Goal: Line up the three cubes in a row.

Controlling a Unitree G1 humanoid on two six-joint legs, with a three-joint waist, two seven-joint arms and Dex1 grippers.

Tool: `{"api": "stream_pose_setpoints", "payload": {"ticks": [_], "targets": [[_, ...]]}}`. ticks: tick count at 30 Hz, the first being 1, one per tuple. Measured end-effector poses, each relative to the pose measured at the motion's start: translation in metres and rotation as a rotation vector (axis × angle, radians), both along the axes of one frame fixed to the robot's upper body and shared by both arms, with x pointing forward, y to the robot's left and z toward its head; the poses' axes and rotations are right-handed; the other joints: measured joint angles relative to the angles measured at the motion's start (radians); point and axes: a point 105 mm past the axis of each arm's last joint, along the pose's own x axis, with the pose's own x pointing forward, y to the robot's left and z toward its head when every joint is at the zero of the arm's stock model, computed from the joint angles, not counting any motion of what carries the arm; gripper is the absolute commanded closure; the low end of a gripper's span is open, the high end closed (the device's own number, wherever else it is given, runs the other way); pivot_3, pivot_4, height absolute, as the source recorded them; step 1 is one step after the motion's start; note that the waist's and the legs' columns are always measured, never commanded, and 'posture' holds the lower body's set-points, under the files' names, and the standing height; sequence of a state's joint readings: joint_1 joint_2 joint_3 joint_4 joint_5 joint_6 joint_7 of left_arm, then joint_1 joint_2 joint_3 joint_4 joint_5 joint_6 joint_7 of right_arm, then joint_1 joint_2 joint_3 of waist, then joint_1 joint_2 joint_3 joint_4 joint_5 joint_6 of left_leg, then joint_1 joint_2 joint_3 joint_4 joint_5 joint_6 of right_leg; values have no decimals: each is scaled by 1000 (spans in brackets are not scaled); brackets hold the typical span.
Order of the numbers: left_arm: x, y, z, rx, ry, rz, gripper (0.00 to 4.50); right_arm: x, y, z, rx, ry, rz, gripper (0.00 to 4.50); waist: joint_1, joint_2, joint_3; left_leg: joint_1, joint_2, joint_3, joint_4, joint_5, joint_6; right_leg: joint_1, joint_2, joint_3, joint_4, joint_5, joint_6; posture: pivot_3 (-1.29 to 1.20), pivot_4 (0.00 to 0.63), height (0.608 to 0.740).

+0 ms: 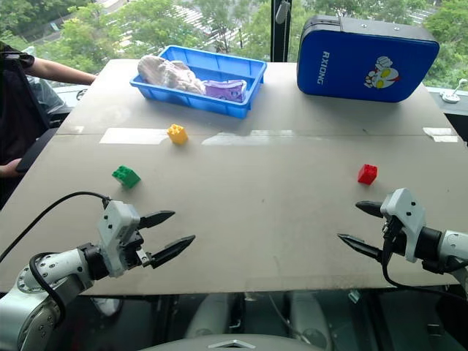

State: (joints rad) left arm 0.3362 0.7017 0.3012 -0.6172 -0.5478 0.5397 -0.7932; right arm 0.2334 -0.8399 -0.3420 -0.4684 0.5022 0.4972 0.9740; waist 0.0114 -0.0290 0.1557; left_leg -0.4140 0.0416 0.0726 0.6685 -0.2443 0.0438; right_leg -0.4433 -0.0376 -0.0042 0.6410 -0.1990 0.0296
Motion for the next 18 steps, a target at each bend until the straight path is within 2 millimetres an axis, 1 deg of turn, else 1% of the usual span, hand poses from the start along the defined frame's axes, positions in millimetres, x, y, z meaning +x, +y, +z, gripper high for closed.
{"api": "stream_pose_setpoints", "payload": {"ticks": [2,3,5,6,9,13,14,15,16,18], "targets": [[2,-1,1,-6,-5,6,0,1,-1,0,-2,-5,-11,21,1,0,0,0,0,0,0,0,0,0,0,0,0,0,0,0,150,740],[7,-5,4,-33,-29,16,0,5,-2,2,-4,-22,-37,21,3,1,0,0,0,0,0,0,0,0,0,0,0,0,0,0,150,740],[25,-19,19,-123,-86,30,0,21,-4,13,7,-106,-126,21,6,0,0,0,-1,-1,2,0,0,1,0,0,0,0,0,0,150,740],[28,-23,23,-140,-99,28,0,25,-4,16,6,-125,-149,21,5,0,-1,0,-1,-1,2,0,0,1,0,0,0,0,0,0,150,740],[38,-33,35,-174,-111,9,0,42,-13,23,-39,-155,-303,21,1,0,-1,0,-1,0,1,0,0,1,0,1,0,0,0,0,150,740],[37,-54,42,-129,-122,-126,0,61,-26,31,-70,-105,-496,21,-1,0,-1,-1,-2,0,1,0,0,0,2,2,0,3,-4,0,150,740],[34,-62,47,-116,-143,-180,0,70,-32,33,-47,-73,-591,21,0,-1,-1,0,-2,0,0,0,0,1,3,1,0,3,-4,0,150,740],[35,-71,57,-115,-173,-240,0,84,-34,36,8,-43,-681,21,0,-1,0,-2,-3,0,1,0,0,-1,3,2,0,3,-4,0,150,740],[34,-78,65,-119,-202,-287,0,92,-36,36,37,-4,-745,21,-1,0,0,-1,-3,1,1,0,0,-1,3,2,0,3,-4,0,150,740],[29,-87,75,-116,-238,-348,0,100,-39,35,56,57,-826,21,0,1,-1,-1,-3,1,0,0,0,0,3,3,0,3,-4,0,150,740]]}}
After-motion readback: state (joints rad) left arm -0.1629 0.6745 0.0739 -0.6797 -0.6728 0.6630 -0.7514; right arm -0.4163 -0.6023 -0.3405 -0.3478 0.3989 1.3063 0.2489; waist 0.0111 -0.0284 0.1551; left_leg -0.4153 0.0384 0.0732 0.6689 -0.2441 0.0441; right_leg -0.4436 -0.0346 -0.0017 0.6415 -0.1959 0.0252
